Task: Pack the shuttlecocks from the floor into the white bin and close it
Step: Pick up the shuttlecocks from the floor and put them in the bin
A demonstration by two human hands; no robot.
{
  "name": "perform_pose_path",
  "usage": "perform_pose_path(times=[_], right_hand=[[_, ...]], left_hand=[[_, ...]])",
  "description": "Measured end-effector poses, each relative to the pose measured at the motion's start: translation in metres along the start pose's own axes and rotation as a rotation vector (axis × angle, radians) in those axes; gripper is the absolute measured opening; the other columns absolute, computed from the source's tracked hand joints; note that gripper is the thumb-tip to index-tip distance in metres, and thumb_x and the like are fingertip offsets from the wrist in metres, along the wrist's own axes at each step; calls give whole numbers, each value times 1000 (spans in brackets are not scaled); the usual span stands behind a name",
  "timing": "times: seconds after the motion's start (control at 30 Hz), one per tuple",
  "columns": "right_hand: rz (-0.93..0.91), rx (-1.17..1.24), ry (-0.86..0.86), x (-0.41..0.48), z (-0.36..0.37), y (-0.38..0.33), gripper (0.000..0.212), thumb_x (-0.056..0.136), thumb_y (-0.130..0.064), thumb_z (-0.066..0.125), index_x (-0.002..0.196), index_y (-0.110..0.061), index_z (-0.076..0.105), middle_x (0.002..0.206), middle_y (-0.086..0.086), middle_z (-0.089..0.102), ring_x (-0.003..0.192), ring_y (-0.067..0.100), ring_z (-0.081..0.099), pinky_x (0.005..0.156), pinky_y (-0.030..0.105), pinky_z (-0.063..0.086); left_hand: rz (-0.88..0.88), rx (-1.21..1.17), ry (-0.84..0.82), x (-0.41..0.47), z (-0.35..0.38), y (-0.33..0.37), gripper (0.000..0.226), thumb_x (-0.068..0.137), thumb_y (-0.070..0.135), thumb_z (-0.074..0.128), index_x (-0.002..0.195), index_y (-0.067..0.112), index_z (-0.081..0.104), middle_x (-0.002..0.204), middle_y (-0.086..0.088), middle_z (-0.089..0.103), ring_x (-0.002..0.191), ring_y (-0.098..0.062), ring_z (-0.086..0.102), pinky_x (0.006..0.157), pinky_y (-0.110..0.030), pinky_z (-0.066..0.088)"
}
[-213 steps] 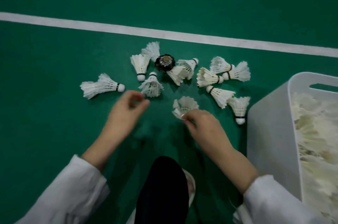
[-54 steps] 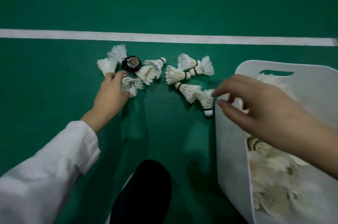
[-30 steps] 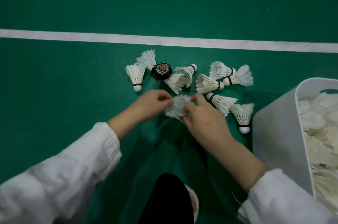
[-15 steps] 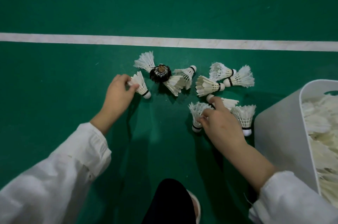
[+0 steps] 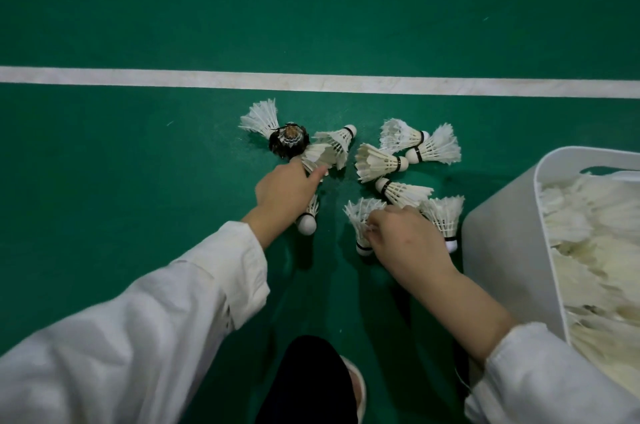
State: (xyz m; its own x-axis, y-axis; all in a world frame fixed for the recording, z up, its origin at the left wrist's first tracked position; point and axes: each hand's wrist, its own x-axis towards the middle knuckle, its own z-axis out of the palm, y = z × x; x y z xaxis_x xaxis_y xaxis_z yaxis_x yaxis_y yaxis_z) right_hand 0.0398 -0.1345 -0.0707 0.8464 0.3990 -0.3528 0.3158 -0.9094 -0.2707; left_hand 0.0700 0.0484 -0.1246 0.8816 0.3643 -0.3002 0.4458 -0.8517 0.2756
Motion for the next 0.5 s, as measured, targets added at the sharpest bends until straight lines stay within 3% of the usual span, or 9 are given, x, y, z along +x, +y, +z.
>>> perform_pose_path(times=[0.13,0.27,0.4,0.5], right_hand=[[-53,47,72,-6,-10,5,21,94,-22,42,101,-13,60,105,4,60,98,24,43,76,34,40],[-123,123,198,-11,-27,9,19,93,-27,49,90,-15,63,91,0,60,85,23,48,68,33,36],[-178,199,271,-31,-74,11,18,90,-31,56,91,-17,68,90,0,65,85,23,60,67,32,42],[-205,243,321,-62,-130,26,16,87,-29,60,94,-18,70,92,0,68,84,21,62,74,32,47]], left_hand=[[-23,-127,14,-7,-7,4,35,93,38,35,73,12,49,84,-14,61,74,-29,54,58,-31,36],[-59,-358,-66,-34,-30,3,38,89,26,45,55,14,35,55,-6,41,56,-24,37,49,-31,21],[-78,-596,-177,-67,-57,5,36,83,32,57,64,1,55,59,-8,46,53,-16,37,59,-28,27],[19,-663,-185,-91,-80,25,43,83,39,60,69,-2,56,59,-8,47,54,-14,39,56,-28,27]])
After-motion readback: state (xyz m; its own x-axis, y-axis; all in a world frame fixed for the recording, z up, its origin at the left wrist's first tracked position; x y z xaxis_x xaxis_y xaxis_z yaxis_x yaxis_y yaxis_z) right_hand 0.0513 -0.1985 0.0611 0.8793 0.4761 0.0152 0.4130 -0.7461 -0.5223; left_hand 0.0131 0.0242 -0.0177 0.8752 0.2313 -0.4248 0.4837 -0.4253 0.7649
